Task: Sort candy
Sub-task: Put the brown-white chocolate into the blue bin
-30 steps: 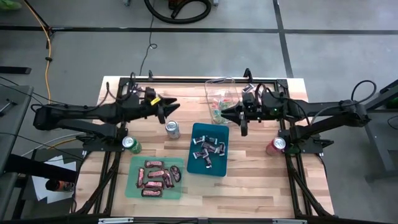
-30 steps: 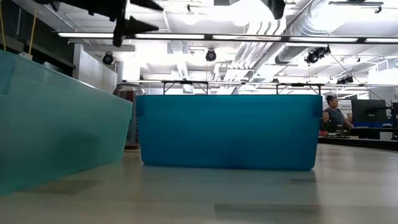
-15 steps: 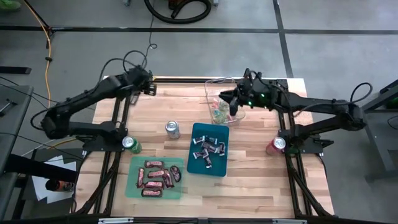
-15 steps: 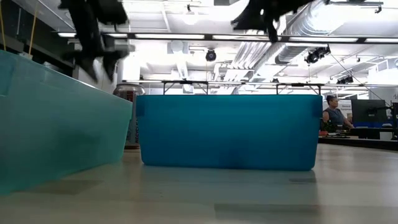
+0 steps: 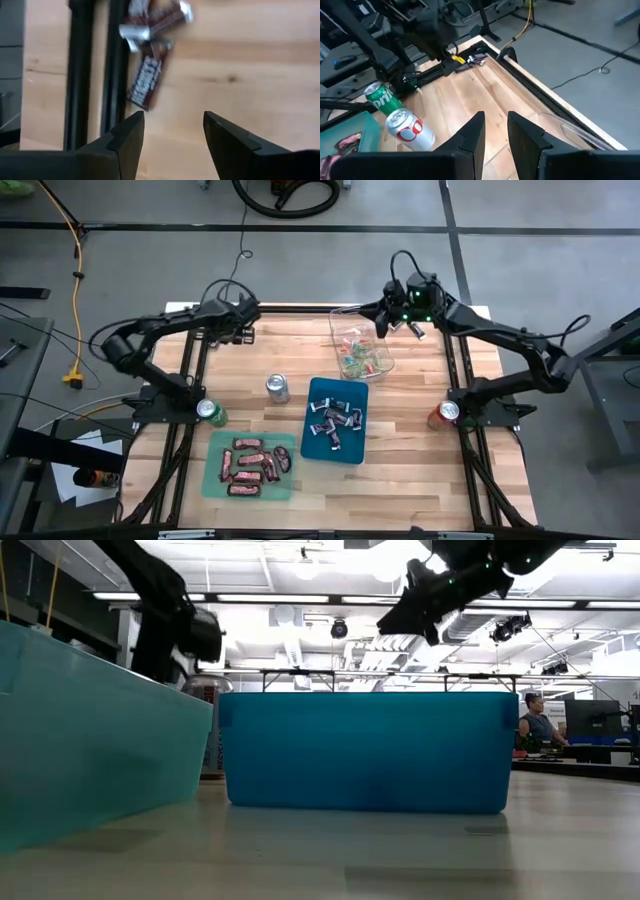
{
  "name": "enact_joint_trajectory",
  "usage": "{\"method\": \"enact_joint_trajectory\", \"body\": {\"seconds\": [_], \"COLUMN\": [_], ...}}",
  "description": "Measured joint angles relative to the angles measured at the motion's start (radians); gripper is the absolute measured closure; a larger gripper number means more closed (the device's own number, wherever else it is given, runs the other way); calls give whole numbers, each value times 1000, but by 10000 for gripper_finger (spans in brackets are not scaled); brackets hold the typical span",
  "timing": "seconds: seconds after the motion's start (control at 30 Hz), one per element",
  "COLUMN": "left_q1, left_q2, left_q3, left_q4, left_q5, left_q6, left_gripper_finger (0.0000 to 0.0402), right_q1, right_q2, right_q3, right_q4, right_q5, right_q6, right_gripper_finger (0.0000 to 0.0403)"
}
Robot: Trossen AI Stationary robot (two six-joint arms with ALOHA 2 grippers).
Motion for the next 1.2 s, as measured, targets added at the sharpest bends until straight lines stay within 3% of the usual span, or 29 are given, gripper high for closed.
{"method": "enact_joint_trajectory", "body": {"seconds": [0.2,0.37,0.57,0.77,1.2], "left_q1": [48,96,102,88,85], "left_q2": [138,202,179,183,274], "left_q3": [0,0,0,0,-30], "left_q4": [26,72,65,78,72], "left_q5": [72,26,-130,-194,-169], "left_q6": [6,-85,-269,-465,-962], "left_gripper_finger": [226,236,262,385,401], "right_q1": [-53,-57,-56,-56,-56], "right_q2": [41,71,74,74,74], "right_q3": [0,0,0,0,0], "right_q4": [18,38,37,37,-1], "right_q5": [-49,-56,-61,-63,-63], "right_q6": [0,5,1,-2,-2], "right_gripper_finger": [328,328,328,328,327]}}
